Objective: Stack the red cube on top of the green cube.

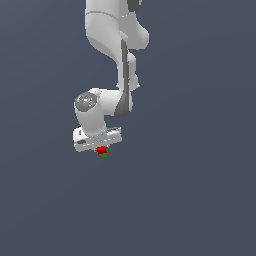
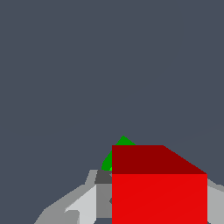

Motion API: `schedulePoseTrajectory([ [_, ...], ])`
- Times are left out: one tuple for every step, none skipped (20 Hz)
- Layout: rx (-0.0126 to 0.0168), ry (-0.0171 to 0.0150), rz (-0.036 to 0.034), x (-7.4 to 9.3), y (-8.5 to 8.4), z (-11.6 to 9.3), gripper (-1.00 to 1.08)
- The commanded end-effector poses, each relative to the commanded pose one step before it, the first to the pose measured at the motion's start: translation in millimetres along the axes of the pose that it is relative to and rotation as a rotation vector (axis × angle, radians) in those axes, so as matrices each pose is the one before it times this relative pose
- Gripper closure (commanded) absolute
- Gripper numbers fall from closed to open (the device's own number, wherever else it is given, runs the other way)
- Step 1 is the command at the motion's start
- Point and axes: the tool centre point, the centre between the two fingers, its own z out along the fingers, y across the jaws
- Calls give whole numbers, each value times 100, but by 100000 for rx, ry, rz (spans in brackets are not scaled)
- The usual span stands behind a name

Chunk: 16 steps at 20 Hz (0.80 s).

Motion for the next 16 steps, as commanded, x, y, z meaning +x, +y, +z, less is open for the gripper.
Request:
schedulePoseTrajectory([
  [-53, 101, -13, -519, -176, 199, 108],
  [0, 0, 0, -136, -43, 67, 108],
  [0, 0, 0, -105, -32, 54, 108],
  [0, 0, 0, -74, -21, 41, 108],
  [0, 0, 0, -43, -11, 26, 108],
  [0, 0, 0, -13, -3, 8, 108],
  [0, 0, 0, 0, 0, 0, -92],
  [0, 0, 0, 0, 0, 0, -92],
  [0, 0, 0, 0, 0, 0, -92],
  [0, 0, 0, 0, 0, 0, -92],
  [0, 0, 0, 0, 0, 0, -92],
  [0, 0, 0, 0, 0, 0, -92],
  [0, 0, 0, 0, 0, 0, -92],
  [0, 0, 0, 0, 0, 0, -92],
  [0, 0, 0, 0, 0, 0, -92],
  [0, 0, 0, 0, 0, 0, -92],
])
